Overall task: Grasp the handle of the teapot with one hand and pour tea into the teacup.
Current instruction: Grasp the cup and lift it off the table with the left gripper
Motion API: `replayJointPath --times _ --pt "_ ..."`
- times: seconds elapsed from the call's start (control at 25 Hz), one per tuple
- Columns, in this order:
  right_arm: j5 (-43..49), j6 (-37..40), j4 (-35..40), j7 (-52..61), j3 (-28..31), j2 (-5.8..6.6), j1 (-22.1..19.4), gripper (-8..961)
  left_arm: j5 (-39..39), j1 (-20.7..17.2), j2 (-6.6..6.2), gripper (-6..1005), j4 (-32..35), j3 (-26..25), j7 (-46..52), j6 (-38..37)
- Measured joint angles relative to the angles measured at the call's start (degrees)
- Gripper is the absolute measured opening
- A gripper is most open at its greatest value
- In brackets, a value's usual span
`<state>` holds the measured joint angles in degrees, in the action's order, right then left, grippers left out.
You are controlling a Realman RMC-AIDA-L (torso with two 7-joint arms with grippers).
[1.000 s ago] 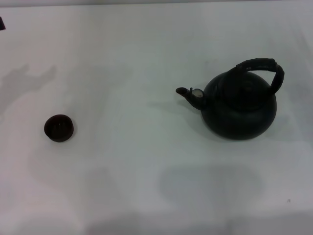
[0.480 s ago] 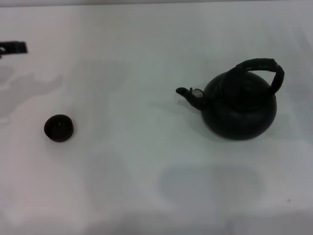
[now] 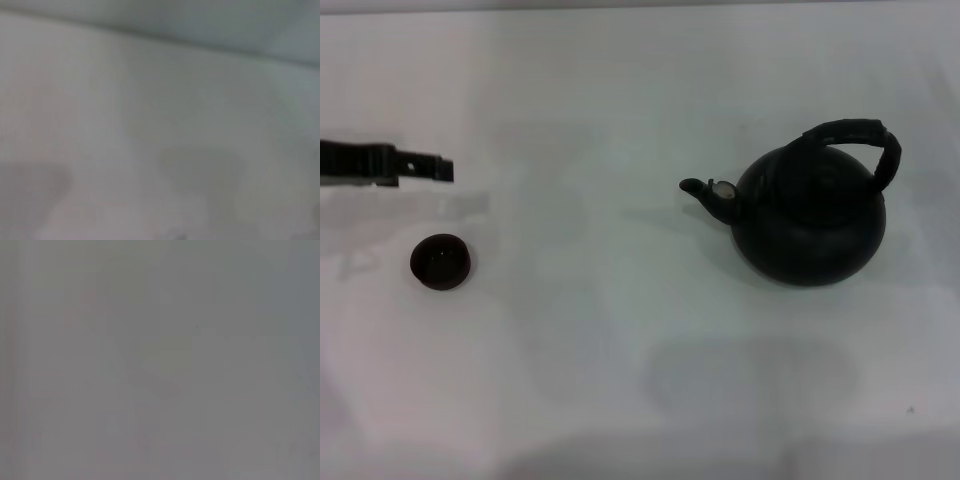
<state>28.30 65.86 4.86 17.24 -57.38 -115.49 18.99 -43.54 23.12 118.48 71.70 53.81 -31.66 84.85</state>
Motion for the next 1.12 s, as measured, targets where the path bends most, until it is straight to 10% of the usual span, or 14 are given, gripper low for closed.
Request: replayJointPath --times 1.12 --pt "0.00 -0.12 -0.20 -0.29 -0.01 0.00 0.09 857 11.81 5.81 0.03 872 -3.92 7.53 7.16 3.83"
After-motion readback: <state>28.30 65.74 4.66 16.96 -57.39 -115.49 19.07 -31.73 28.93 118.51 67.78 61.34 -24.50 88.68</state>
